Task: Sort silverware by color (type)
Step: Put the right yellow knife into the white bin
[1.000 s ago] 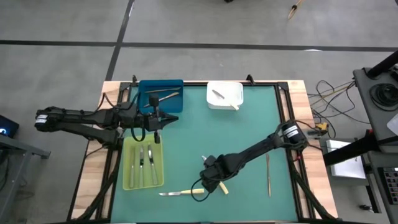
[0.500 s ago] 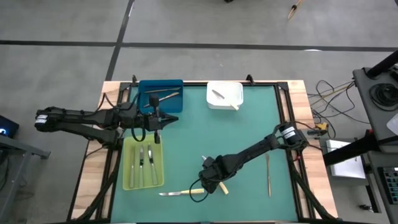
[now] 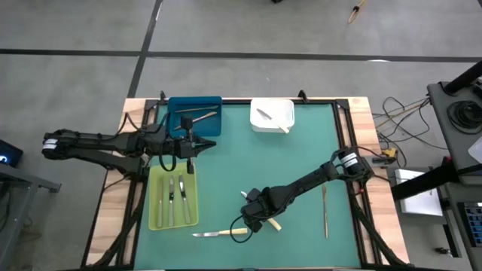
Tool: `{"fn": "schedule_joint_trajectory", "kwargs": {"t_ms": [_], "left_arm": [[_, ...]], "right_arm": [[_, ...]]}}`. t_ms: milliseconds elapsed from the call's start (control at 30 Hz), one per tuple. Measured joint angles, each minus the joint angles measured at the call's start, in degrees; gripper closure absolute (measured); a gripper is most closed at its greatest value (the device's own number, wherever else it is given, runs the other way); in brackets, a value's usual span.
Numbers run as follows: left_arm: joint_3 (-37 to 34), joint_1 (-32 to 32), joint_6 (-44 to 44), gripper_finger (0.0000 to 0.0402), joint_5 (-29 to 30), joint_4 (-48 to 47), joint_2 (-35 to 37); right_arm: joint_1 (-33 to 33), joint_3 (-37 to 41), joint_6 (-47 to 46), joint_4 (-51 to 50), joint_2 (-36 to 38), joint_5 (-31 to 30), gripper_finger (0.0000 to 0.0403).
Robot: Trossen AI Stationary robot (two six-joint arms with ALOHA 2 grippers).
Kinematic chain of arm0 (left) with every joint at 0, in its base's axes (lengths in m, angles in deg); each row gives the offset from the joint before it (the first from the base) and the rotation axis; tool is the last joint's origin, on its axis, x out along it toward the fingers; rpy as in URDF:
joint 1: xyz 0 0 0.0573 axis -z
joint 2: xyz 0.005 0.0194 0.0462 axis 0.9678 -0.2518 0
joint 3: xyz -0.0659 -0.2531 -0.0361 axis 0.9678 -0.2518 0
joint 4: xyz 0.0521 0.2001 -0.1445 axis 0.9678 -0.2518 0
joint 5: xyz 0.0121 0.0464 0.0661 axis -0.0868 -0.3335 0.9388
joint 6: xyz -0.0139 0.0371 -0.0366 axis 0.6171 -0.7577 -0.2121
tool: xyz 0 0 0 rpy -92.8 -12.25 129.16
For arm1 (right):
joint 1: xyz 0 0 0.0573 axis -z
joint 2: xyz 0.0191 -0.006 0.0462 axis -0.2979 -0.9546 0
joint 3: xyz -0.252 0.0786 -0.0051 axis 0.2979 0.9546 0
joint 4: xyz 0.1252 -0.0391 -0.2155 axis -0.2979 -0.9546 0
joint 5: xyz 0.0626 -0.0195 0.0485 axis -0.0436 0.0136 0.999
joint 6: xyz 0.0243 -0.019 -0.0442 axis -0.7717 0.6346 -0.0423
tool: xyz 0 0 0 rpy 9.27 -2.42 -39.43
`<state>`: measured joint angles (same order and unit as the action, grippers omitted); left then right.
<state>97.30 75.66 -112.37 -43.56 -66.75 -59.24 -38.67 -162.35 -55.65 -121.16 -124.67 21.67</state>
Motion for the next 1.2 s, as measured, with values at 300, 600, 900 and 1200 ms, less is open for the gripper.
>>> {"fn": "schedule_joint_trajectory", "kwargs": {"t_ms": [300,600,900,1200], "left_arm": [[0.00,0.00,0.00,0.0402,0.00,0.00,0.00],[0.00,0.02,0.00,0.0402,0.00,0.01,0.00],[0.70,0.09,0.70,0.0402,-0.02,0.18,0.41],[0.72,0.09,0.70,0.0402,0.02,0.04,0.72]], "right_arm": [[-0.08,0.01,-0.12,-0.24,4.40,-2.40,0.0367],[0.59,0.22,1.08,-1.55,11.16,-9.73,0.0369],[4.11,0.19,6.94,-4.43,16.36,-11.18,0.0369],[11.64,-6.37,20.96,-15.21,17.41,-11.07,0.0369]]}}
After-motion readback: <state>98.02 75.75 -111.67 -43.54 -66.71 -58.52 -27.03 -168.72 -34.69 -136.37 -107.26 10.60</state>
